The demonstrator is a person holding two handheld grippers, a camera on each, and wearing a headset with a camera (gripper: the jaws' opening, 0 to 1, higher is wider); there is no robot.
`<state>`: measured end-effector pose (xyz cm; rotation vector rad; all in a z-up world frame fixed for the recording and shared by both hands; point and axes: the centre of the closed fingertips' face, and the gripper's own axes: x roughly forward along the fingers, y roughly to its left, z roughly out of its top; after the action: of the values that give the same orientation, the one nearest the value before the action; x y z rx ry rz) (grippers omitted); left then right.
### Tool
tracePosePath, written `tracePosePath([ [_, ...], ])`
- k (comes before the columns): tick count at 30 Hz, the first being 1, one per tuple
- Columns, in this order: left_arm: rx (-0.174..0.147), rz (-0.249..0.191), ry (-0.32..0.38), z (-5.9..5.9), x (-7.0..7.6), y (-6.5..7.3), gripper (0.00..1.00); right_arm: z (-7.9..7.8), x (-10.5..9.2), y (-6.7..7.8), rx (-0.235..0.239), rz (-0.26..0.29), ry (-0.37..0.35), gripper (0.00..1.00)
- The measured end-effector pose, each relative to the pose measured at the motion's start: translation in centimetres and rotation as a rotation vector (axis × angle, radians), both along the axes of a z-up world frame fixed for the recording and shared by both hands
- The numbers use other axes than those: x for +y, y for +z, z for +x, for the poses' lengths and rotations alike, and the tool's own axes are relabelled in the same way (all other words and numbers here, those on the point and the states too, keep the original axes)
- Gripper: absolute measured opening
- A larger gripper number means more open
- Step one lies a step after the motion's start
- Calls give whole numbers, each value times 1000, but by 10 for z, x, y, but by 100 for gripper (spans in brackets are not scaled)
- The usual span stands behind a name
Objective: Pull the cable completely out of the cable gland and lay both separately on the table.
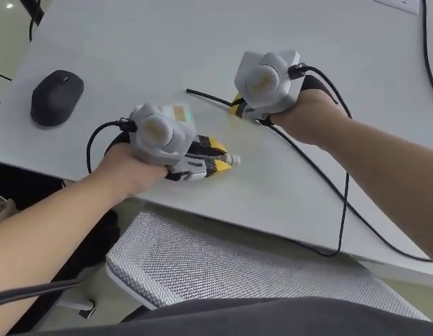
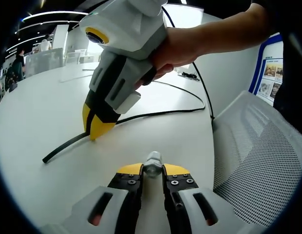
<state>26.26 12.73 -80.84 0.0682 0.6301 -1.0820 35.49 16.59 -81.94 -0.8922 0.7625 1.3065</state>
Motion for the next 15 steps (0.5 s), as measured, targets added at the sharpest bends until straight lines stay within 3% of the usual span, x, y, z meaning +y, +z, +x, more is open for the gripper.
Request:
tracePosePath([
  [7,-12,34,-3,0,0,-3,16,1,-1,0,-15,-10,-6,4],
  [15,-14,42,-4,-2,-1,-3,17,4,-2,1,-25,-10,-25,10],
])
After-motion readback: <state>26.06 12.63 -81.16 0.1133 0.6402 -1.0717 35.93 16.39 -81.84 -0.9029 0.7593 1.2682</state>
